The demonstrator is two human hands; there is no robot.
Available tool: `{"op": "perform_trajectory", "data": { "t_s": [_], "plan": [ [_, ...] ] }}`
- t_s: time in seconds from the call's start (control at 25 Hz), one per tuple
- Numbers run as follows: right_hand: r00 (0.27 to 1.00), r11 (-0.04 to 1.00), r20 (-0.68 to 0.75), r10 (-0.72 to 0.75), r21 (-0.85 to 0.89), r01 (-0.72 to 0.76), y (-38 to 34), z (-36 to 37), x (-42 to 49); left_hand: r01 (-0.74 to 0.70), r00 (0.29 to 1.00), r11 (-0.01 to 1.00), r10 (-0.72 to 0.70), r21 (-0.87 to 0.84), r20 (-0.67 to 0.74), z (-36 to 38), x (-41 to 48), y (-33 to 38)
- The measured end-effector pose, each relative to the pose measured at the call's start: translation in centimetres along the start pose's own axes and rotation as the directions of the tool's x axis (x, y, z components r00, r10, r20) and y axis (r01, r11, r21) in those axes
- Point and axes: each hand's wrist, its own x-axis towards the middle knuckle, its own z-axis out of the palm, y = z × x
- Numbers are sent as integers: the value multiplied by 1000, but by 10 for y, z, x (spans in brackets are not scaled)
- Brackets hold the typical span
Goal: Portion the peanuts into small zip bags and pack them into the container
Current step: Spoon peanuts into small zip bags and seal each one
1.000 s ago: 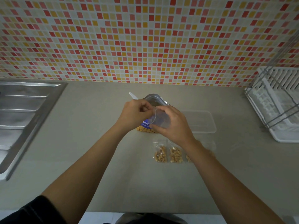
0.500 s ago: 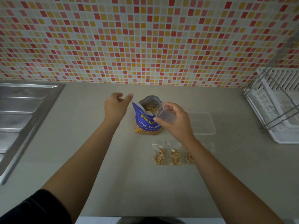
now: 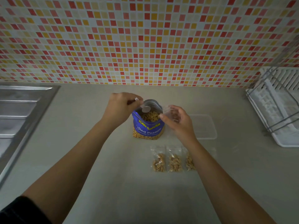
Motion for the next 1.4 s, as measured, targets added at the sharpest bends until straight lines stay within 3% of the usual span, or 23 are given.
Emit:
{"op": "perform_trajectory", "data": {
  "t_s": [0.08,0.16,0.52,0.6,0.68,0.76,1.24,1.4],
  "plan": [
    [1000,1000,0,4,10,-4,1,-1,1,-63,989,998,58,32,136,8,1,-5],
    [1000,1000,2,-9,1,9,2,-2,0,2,984,1000,-4,9,180,16,4,-8],
    [998,997,60,-19,-69,23,-3,-10,-3,210,974,978,-208,-16,89,29,6,-7],
    [998,998,61,-13,-67,17,-3,-10,-3,364,930,923,-354,-124,96,32,7,-7],
    [998,997,68,-5,-72,10,-4,-10,-3,540,838,794,-539,-277,88,35,9,-3],
    [997,998,83,6,-70,-1,-4,-11,-3,616,771,708,-632,-344,79,37,10,-1],
    [994,997,104,27,-74,-19,-3,-11,-1,666,698,517,-686,-538,206,29,13,-12],
    [999,994,35,-37,-99,41,-4,-13,0,672,676,480,-709,-563,202,25,16,-18]
  ]
}}
